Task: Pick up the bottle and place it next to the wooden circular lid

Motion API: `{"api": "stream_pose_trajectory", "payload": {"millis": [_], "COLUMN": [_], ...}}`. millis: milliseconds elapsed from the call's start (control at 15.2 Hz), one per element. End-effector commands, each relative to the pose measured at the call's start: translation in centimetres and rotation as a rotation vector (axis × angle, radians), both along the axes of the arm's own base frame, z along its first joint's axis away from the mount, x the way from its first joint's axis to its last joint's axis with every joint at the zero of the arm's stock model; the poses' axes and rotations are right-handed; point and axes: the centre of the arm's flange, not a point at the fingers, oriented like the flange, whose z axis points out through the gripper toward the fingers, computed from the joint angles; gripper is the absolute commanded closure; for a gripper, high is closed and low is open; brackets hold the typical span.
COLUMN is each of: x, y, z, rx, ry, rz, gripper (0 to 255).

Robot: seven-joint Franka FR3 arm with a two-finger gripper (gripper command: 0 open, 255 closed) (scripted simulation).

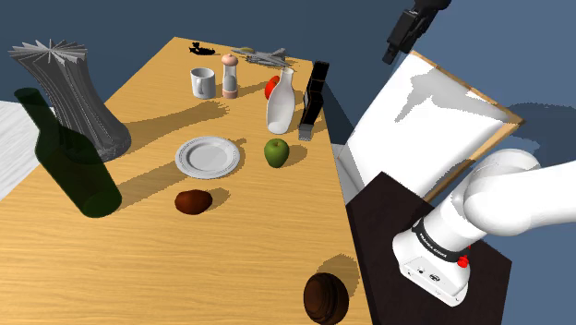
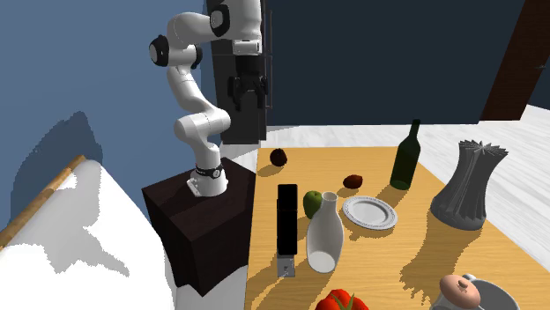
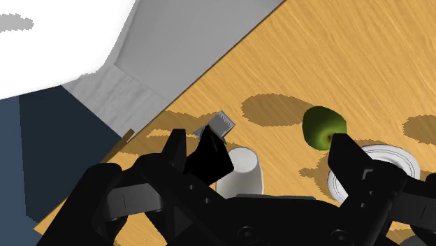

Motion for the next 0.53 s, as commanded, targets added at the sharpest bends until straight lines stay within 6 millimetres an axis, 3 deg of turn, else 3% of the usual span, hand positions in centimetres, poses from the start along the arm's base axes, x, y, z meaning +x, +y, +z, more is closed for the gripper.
{"api": "stream_pose_trajectory", "payload": {"millis": [0, 462], "x": [0.0, 8.3], "y": [0.0, -0.6], "z": [0.0, -4.2], "rx": [0.0, 0.027], "ry": [0.0, 0.006], "rz": [0.0, -0.008], "gripper": [0, 0]}}
